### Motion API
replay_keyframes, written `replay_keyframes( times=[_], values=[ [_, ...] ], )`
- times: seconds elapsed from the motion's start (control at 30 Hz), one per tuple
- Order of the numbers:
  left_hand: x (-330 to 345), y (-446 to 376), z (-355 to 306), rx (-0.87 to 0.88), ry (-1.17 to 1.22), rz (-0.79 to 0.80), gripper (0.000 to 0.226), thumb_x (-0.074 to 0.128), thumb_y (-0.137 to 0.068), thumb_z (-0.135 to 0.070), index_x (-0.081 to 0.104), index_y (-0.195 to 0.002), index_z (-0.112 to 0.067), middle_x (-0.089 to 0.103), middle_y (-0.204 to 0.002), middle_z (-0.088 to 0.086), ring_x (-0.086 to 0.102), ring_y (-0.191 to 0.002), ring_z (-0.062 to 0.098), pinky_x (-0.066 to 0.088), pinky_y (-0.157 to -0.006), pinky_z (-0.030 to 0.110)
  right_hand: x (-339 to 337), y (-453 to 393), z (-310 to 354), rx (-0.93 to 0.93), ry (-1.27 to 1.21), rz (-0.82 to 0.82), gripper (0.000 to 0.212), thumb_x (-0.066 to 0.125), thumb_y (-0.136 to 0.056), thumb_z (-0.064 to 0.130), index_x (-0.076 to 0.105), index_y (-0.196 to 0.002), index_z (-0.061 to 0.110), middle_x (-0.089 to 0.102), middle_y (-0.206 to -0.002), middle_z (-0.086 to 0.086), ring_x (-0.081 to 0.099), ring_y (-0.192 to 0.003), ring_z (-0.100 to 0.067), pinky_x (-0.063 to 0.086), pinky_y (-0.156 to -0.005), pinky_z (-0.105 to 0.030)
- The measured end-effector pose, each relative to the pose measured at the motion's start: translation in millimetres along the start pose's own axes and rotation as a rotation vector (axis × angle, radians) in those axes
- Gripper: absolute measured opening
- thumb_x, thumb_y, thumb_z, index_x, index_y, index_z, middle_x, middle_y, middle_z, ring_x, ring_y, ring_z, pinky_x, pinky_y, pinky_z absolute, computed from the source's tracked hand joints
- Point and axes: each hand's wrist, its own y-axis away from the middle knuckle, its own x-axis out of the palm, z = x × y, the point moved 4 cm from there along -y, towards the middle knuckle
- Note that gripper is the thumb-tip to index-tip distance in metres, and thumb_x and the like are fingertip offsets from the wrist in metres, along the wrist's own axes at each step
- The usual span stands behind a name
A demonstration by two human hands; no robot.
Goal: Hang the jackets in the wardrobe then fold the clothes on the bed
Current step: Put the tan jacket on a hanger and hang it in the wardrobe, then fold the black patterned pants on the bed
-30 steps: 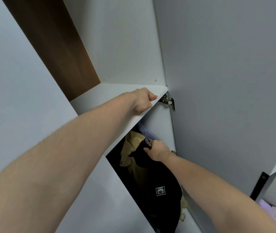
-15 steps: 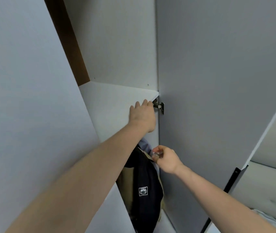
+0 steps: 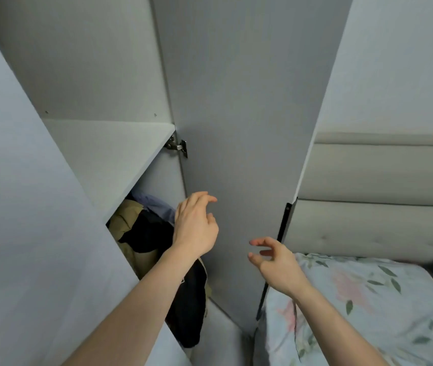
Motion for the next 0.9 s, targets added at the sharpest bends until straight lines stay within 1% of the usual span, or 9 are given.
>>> replay_keyframes(
  times=[0.1,0.17,0.23,0.3,0.43,0.57,0.73,0.83,0.9],
  values=[
    [17.8,9.4,-17.8,0.027,0.062,0.083,0.037,0.056,-0.093,-0.007,0.063,-0.125,-0.025,0.051,-0.146,-0.004,0.045,-0.134,0.026,0.032,-0.114,0.040,-16.8,44.3,-15.1,0.059,-0.037,-0.113,0.023,0.074,-0.090,0.032,0.068,-0.112,0.033,0.066,-0.118,0.007,0.064,-0.105,-0.010,0.051,-0.091,-0.028],
    [28.6,22.6,-37.3,0.065,0.095,0.146,0.035,0.055,-0.095,-0.008,0.064,-0.123,-0.026,0.052,-0.146,-0.005,0.045,-0.134,0.025,0.031,-0.114,0.040,-29.0,84.7,-25.5,0.099,-0.090,-0.198,0.019,0.074,-0.090,0.029,0.068,-0.108,0.031,0.066,-0.120,0.006,0.064,-0.102,-0.006,0.053,-0.094,-0.030],
    [36.8,42.4,-58.5,0.103,0.121,0.200,0.032,0.055,-0.096,-0.010,0.064,-0.121,-0.027,0.053,-0.143,-0.006,0.047,-0.132,0.024,0.030,-0.112,0.040,-41.6,131.2,-37.0,0.162,-0.127,-0.255,0.020,0.073,-0.092,0.026,0.067,-0.110,0.029,0.064,-0.125,0.011,0.062,-0.106,-0.003,0.053,-0.097,-0.031],
    [43.0,69.2,-79.2,0.148,0.175,0.249,0.030,0.057,-0.094,-0.010,0.065,-0.117,-0.028,0.057,-0.139,-0.006,0.051,-0.129,0.024,0.033,-0.114,0.042,-56.7,179.7,-47.9,0.219,-0.120,-0.313,0.024,0.071,-0.093,0.029,0.066,-0.116,0.031,0.061,-0.126,0.017,0.059,-0.113,-0.004,0.055,-0.096,-0.037],
    [52.4,131.0,-124.8,0.288,0.252,0.385,0.033,0.059,-0.088,-0.007,0.066,-0.111,-0.029,0.060,-0.130,-0.009,0.055,-0.123,0.021,0.040,-0.110,0.047,-91.8,269.8,-68.3,0.292,-0.111,-0.444,0.027,0.067,-0.094,0.041,0.061,-0.121,0.041,0.057,-0.128,0.022,0.055,-0.117,0.002,0.050,-0.094,-0.028],
    [60.3,196.0,-166.1,0.468,0.250,0.532,0.034,0.054,-0.082,-0.017,0.066,-0.107,-0.035,0.062,-0.123,-0.014,0.057,-0.119,0.018,0.046,-0.102,0.043,-120.1,355.8,-87.3,0.340,-0.143,-0.581,0.026,0.066,-0.095,0.042,0.061,-0.120,0.042,0.057,-0.130,0.021,0.054,-0.119,0.000,0.050,-0.095,-0.028],
    [77.3,293.8,-216.5,0.608,0.280,0.717,0.034,0.065,-0.090,-0.013,0.065,-0.114,-0.036,0.058,-0.133,-0.017,0.052,-0.128,0.010,0.041,-0.109,0.039,-139.2,478.5,-115.1,0.423,-0.139,-0.705,0.027,0.066,-0.096,0.042,0.059,-0.121,0.044,0.055,-0.131,0.026,0.054,-0.118,0.002,0.050,-0.095,-0.028],
    [84.8,357.9,-249.4,0.706,0.335,0.809,0.030,0.065,-0.094,-0.016,0.062,-0.112,-0.041,0.058,-0.129,-0.021,0.051,-0.127,0.006,0.038,-0.108,0.029,-144.5,552.4,-129.7,0.496,-0.145,-0.778,0.026,0.066,-0.095,0.043,0.059,-0.120,0.047,0.054,-0.131,0.028,0.054,-0.119,0.004,0.051,-0.095,-0.028],
    [87.9,394.6,-268.0,0.775,0.352,0.881,0.026,0.063,-0.097,-0.022,0.060,-0.112,-0.043,0.055,-0.128,-0.027,0.050,-0.126,0.002,0.039,-0.108,0.029,-146.6,596.0,-135.5,0.532,-0.168,-0.850,0.026,0.066,-0.095,0.044,0.059,-0.120,0.048,0.055,-0.130,0.029,0.054,-0.118,0.006,0.051,-0.096,-0.028]
  ],
)
